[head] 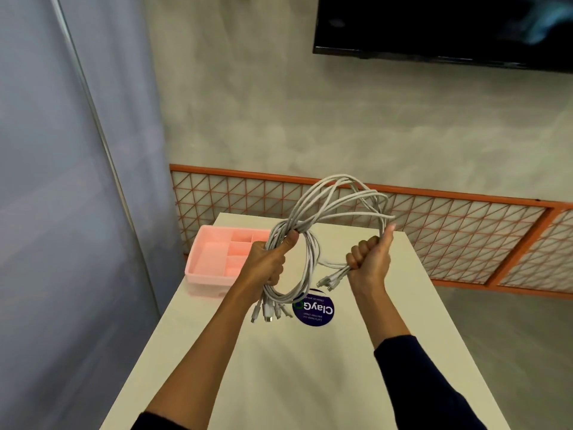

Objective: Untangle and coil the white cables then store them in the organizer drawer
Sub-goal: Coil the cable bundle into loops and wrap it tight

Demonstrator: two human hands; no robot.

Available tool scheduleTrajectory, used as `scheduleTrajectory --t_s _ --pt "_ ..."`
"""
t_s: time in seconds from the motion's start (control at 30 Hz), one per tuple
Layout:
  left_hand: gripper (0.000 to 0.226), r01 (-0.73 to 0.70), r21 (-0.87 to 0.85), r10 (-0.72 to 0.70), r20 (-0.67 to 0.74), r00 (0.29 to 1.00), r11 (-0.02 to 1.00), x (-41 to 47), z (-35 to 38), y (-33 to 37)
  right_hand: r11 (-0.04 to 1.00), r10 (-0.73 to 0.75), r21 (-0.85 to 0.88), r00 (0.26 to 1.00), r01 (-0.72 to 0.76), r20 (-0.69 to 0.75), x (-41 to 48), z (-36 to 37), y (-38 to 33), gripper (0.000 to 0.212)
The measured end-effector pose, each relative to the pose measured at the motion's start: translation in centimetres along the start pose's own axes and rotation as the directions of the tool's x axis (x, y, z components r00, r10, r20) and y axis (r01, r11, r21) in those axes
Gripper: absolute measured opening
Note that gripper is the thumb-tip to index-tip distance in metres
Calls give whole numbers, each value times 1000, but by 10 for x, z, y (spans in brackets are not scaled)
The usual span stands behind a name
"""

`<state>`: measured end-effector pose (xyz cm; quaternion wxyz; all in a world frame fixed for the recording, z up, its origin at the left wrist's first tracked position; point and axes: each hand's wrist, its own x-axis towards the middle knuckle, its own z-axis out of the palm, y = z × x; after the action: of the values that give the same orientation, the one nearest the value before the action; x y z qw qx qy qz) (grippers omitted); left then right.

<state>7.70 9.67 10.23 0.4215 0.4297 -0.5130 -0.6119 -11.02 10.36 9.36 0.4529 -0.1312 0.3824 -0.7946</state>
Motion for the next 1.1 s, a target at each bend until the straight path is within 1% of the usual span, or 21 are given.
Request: scheduleTrajectory --t_s 0.07,0.17,0.23,0.3,0.47,0.57,0.63,0.7,0.77,0.83,0.9,0.93,0.97,1.0,1.03,1.07,1.1 --pt "60 28 43 -27 -6 1000 999 0 0 -3 998 57 24 996 -59 69 -4 3 7 57" --pt "63 50 106 -51 10 999 993 1 -2 -9 980 143 110 972 -165 184 -8 10 12 61" --pt "65 65 124 -69 23 997 990 1 0 -12 964 181 148 950 -223 256 -11 15 16 63" --pt "65 74 141 -80 41 996 987 1 3 -14 948 204 180 933 -264 296 -15 19 22 64" --pt "58 119 140 -127 48 991 983 1 10 -19 893 215 333 936 -304 278 -17 25 20 69" --pt "50 140 116 -140 -8 990 983 6 15 -27 878 228 369 944 -305 238 -12 25 22 69" --pt "44 132 101 -126 -63 990 986 8 19 -30 881 275 336 939 -333 208 -13 24 32 64" --pt "48 103 67 -95 -111 989 992 10 23 -31 863 363 300 912 -407 193 -15 20 39 59" --pt "54 89 43 -81 -157 984 995 11 23 -31 823 452 278 868 -495 207 -15 16 45 59" --pt "57 94 35 -85 -206 975 995 14 23 -32 802 506 233 832 -550 226 -13 12 50 69" --pt "58 73 56 -55 -265 963 996 14 24 -31 795 537 156 800 -586 268 -13 8 53 90" --pt "61 47 60 -27 -289 957 997 13 25 -30 795 545 101 777 -598 315 -15 7 52 96" --pt "67 19 48 -3 -306 952 999 13 26 -29 790 553 51 746 -611 372 -19 6 48 97" --pt "71 4 32 7 -324 946 999 12 25 -28 784 555 14 712 -620 429 -24 7 45 95" --pt "67 -14 19 20 -335 942 1000 13 24 -27 775 553 5 683 -632 477 -29 8 42 90" --pt "58 -28 17 32 -345 938 999 14 23 -27 765 547 11 658 -644 518 -32 9 40 81" --pt "51 -35 26 42 -352 935 999 16 22 -26 757 540 17 640 -653 547 -34 9 41 67"
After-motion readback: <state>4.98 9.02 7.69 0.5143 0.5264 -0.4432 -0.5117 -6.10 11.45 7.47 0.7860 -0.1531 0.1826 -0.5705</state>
